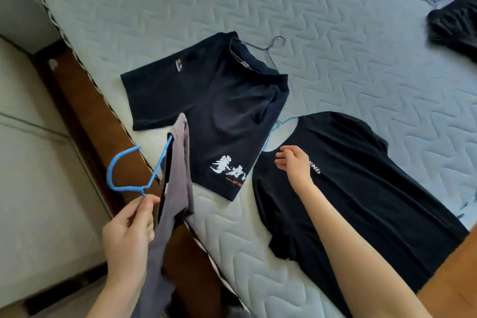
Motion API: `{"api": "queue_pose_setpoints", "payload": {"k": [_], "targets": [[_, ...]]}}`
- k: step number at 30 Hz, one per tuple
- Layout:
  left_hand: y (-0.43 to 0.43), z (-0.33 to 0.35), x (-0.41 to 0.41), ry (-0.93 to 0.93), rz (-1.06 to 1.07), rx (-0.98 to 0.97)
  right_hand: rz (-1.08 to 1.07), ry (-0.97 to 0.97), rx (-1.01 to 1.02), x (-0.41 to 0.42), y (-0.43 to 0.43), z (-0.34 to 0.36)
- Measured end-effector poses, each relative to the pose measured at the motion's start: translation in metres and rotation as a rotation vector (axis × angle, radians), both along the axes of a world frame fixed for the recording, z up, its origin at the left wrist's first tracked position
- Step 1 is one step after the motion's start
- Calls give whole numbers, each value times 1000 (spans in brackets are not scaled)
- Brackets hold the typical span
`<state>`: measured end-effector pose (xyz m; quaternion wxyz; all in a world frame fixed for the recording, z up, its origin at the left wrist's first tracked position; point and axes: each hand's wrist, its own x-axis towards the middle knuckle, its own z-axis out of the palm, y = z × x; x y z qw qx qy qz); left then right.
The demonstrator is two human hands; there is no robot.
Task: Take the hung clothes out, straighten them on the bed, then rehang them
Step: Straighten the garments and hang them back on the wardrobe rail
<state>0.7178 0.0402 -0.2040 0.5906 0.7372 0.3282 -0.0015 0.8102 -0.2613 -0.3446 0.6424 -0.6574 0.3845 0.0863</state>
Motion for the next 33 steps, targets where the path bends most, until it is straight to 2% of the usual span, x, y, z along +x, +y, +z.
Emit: {"api": "queue_pose_setpoints", "payload": {"k": [7, 13, 21, 25, 29, 33], "targets": [[-48, -97, 96, 82, -13, -65, 77, 214, -202, 90, -8, -128], [-66, -126, 130, 145, -6, -90, 297, 250, -507, 124, 7, -158], [-61, -125, 134, 182, -38, -136, 13, 183, -296, 109, -23, -166], [-58, -125, 136, 194, -69, -123, -32, 180, -302, 98, -50, -157], [-55, -122, 137, 203, -87, -133, -86, 166, -285, 85, -51, -130], [-40, -107, 134, 215, -78, -105, -114, 30, -282, 59, -28, -66]]}}
